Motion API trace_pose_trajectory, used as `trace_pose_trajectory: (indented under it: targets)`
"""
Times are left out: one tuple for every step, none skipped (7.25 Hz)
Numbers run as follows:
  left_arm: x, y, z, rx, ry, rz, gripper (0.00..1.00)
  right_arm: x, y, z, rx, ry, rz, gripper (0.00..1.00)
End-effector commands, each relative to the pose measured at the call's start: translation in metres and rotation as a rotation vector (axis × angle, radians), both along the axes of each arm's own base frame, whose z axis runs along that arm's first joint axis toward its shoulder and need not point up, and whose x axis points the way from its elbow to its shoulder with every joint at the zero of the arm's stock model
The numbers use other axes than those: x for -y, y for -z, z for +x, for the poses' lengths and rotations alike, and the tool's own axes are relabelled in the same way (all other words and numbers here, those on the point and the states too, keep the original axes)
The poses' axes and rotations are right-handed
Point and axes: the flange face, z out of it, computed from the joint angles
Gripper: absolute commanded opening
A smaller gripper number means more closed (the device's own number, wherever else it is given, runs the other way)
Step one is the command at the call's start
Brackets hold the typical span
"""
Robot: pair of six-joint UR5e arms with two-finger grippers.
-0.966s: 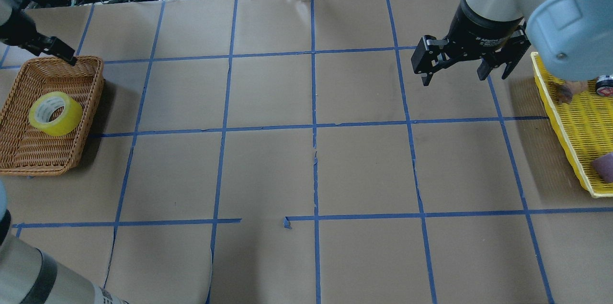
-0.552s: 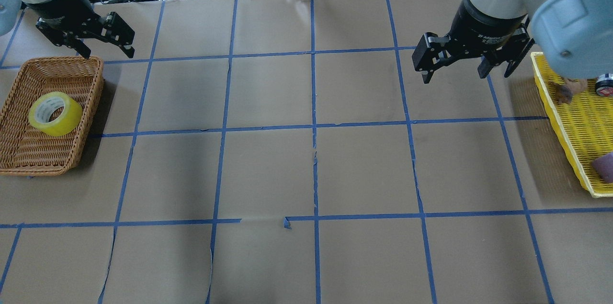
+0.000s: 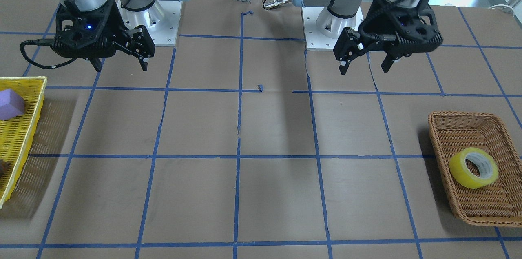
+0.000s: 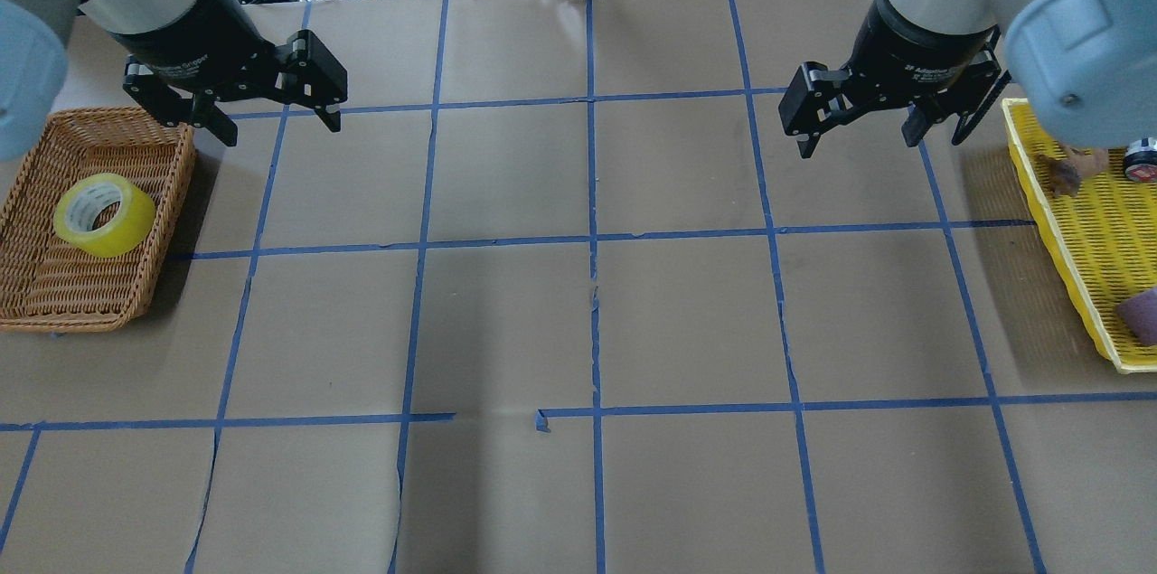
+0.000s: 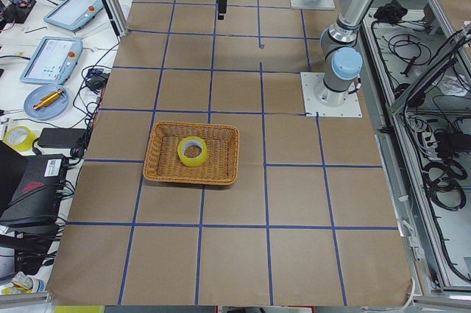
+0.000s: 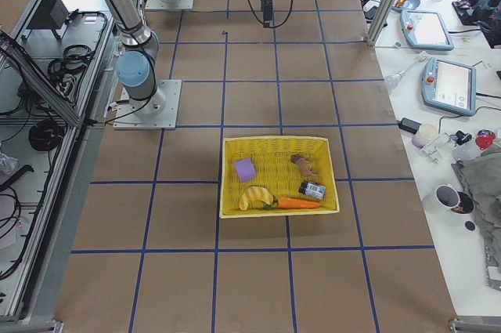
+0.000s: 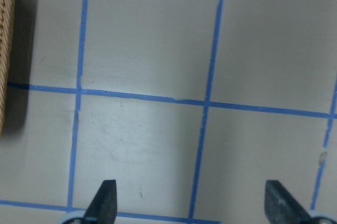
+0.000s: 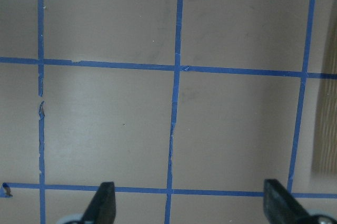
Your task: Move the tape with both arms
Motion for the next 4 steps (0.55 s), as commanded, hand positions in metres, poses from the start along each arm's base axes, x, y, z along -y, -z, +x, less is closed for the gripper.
trace_pose_trajectory:
  targets:
    - [-0.0124, 0.0061, -0.0043, 0.042, 0.012, 0.006, 1.00, -0.0002, 0.0001, 0.0000, 0.001, -0.006, 0.000, 1.00]
    - [-0.0117, 0.0016, -0.0048, 0.042, 0.056, -0.002, 1.00, -0.0002, 0.0001, -0.0001, -0.001, -0.015, 0.001, 1.00]
    - [-0.0104, -0.0025, -0.0024, 0.047, 0.069, -0.010, 1.00, 0.0003, 0.0008, -0.0003, -0.003, -0.027, 0.002, 1.00]
    - [-0.0068, -0.0011, -0.0019, 0.044, 0.070, -0.012, 1.00, 0.0003, 0.0008, 0.0000, 0.000, -0.031, 0.002, 1.00]
